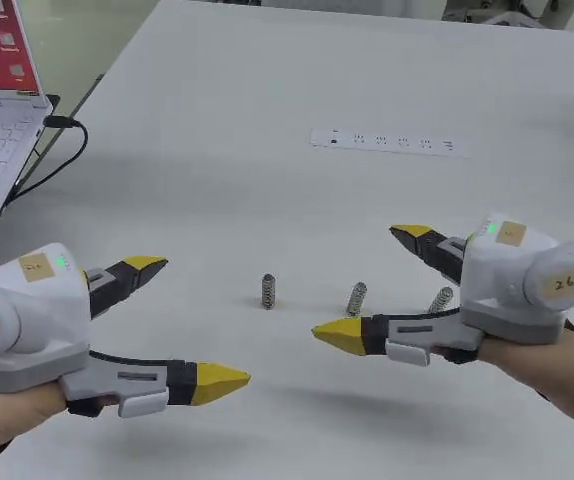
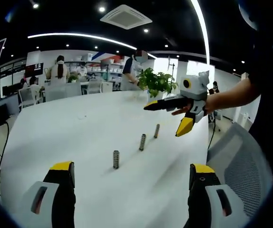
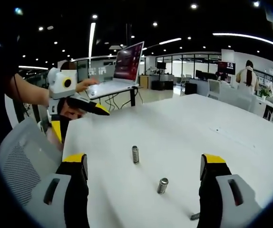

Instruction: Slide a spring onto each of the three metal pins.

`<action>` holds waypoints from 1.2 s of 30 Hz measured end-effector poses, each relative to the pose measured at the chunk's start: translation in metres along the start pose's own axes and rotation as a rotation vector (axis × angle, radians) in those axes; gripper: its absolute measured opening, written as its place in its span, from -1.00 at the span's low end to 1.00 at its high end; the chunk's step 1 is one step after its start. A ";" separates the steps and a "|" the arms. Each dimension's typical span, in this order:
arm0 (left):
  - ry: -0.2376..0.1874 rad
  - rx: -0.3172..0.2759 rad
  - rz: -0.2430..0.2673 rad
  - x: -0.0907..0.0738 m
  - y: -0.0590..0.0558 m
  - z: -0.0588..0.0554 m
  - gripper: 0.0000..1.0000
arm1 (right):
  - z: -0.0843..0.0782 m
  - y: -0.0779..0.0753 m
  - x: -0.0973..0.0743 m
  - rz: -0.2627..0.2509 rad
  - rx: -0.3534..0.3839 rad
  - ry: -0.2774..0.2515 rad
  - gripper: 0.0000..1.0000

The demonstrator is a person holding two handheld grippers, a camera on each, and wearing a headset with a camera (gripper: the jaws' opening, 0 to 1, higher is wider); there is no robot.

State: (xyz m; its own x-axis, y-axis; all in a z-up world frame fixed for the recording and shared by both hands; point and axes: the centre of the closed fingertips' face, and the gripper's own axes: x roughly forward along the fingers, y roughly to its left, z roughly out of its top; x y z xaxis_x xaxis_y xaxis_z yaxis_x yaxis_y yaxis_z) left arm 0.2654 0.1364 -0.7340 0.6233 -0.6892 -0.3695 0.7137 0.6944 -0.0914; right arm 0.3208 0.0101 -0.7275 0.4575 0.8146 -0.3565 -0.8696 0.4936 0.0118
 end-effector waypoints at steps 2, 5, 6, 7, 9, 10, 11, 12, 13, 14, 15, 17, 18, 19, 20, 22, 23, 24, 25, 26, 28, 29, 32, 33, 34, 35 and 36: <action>-0.002 0.003 -0.004 0.002 -0.002 0.001 0.96 | -0.002 -0.004 -0.007 -0.014 0.013 0.002 0.99; -0.002 0.007 -0.009 0.004 -0.004 0.002 0.96 | -0.005 -0.008 -0.016 -0.031 0.030 -0.001 0.99; -0.004 0.010 -0.010 0.004 -0.005 0.003 0.96 | -0.006 -0.010 -0.023 -0.042 0.039 -0.006 0.99; -0.007 0.011 -0.013 0.005 -0.006 0.004 0.96 | -0.008 -0.011 -0.026 -0.045 0.042 -0.006 0.99; -0.011 0.013 -0.015 0.005 -0.007 0.005 0.96 | -0.012 -0.013 -0.033 -0.056 0.049 -0.005 0.99; -0.012 0.014 -0.016 0.006 -0.007 0.005 0.96 | -0.014 -0.014 -0.038 -0.061 0.054 -0.006 0.99; -0.012 0.014 -0.016 0.006 -0.007 0.006 0.96 | -0.016 -0.015 -0.042 -0.066 0.059 -0.005 0.99; -0.011 0.016 -0.016 0.006 -0.007 0.006 0.96 | -0.019 -0.016 -0.047 -0.076 0.068 -0.003 0.99; -0.012 0.017 -0.016 0.006 -0.007 0.006 0.96 | -0.022 -0.018 -0.050 -0.084 0.073 0.001 0.99; -0.012 0.016 -0.016 0.006 -0.007 0.006 0.96 | -0.026 -0.020 -0.056 -0.094 0.080 0.007 0.99; -0.014 0.014 -0.016 0.007 -0.007 0.006 0.96 | -0.028 -0.021 -0.060 -0.100 0.086 0.007 0.99; -0.012 0.015 -0.016 0.007 -0.007 0.005 0.96 | -0.030 -0.024 -0.069 -0.119 0.091 0.001 0.99; -0.011 0.015 -0.016 0.007 -0.007 0.005 0.96 | -0.032 -0.024 -0.073 -0.120 0.096 0.003 0.99; -0.011 0.014 -0.016 0.007 -0.007 0.004 0.96 | -0.033 -0.025 -0.078 -0.124 0.106 0.003 0.99; -0.010 0.014 -0.016 0.007 -0.008 0.004 0.96 | -0.035 -0.025 -0.080 -0.126 0.109 0.006 0.99; -0.008 0.014 -0.016 0.006 -0.008 0.004 0.96 | -0.039 -0.026 -0.087 -0.135 0.116 0.015 0.99; -0.007 0.014 -0.015 0.006 -0.007 0.003 0.96 | -0.040 -0.025 -0.091 -0.132 0.123 0.016 0.99; -0.008 0.013 -0.012 0.006 -0.007 0.004 0.96 | -0.042 -0.024 -0.094 -0.131 0.128 0.017 0.99; -0.010 0.011 -0.010 0.005 -0.006 0.004 0.96 | -0.043 -0.023 -0.096 -0.130 0.133 0.018 0.99; -0.011 0.010 -0.007 0.005 -0.006 0.004 0.96 | -0.044 -0.022 -0.098 -0.131 0.136 0.017 0.99; -0.013 0.010 -0.005 0.004 -0.006 0.005 0.96 | -0.047 -0.021 -0.104 -0.135 0.146 0.019 0.99; -0.012 0.009 -0.004 0.004 -0.006 0.004 0.96 | -0.049 -0.022 -0.108 -0.141 0.151 0.018 0.98; -0.007 0.011 -0.003 0.002 -0.007 0.003 0.96 | -0.052 -0.024 -0.117 -0.152 0.167 0.019 0.97; -0.008 0.010 -0.003 0.001 -0.008 0.003 0.96 | -0.054 -0.024 -0.119 -0.157 0.171 0.022 0.97; -0.006 0.009 0.000 0.001 -0.008 0.002 0.96 | -0.055 -0.025 -0.123 -0.162 0.181 0.023 0.96; -0.004 0.009 0.002 0.000 -0.008 0.001 0.96 | -0.057 -0.026 -0.126 -0.167 0.186 0.026 0.96; -0.005 0.007 0.004 -0.001 -0.008 0.001 0.96 | -0.059 -0.027 -0.129 -0.176 0.190 0.029 0.96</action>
State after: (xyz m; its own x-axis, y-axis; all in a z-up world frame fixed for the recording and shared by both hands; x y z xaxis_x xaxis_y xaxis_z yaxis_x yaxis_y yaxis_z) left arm 0.2594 0.1309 -0.7320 0.6274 -0.6876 -0.3655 0.7137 0.6955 -0.0833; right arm 0.2741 -0.1261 -0.7366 0.5904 0.7034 -0.3957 -0.7254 0.6775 0.1220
